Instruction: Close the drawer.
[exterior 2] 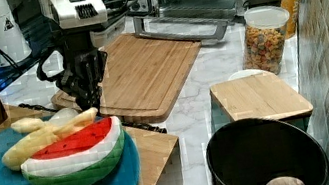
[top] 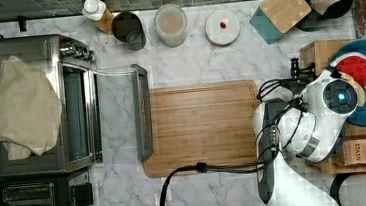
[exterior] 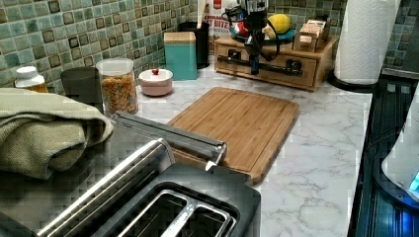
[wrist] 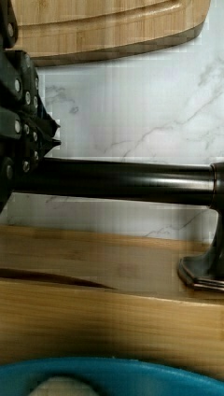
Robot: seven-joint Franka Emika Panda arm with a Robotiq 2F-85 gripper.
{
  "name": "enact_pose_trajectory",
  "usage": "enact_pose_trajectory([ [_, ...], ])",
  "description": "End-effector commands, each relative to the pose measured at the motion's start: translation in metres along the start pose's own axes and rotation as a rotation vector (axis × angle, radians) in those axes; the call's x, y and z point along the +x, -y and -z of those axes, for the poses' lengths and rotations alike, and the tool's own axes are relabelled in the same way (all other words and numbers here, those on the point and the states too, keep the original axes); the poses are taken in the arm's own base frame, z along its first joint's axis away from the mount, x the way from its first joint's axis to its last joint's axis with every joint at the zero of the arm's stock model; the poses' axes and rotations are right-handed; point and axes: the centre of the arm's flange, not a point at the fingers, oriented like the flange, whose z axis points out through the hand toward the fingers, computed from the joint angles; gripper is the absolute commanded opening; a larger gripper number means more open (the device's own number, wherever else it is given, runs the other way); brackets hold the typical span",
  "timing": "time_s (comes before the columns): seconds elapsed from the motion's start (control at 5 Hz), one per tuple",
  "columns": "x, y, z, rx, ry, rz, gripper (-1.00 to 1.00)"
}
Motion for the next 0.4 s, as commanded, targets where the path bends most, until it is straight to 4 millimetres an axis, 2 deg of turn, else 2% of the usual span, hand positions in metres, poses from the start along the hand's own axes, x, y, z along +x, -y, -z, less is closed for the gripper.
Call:
enact_pose_trajectory([
  [0.2,-0.0599,-0.1433,0.0658,-0.126,-0.086,-0.231,-1.0],
  [0.4,-0.0599,-0.1433,0.0659,-0.126,-0.086,-0.231,-1.0],
])
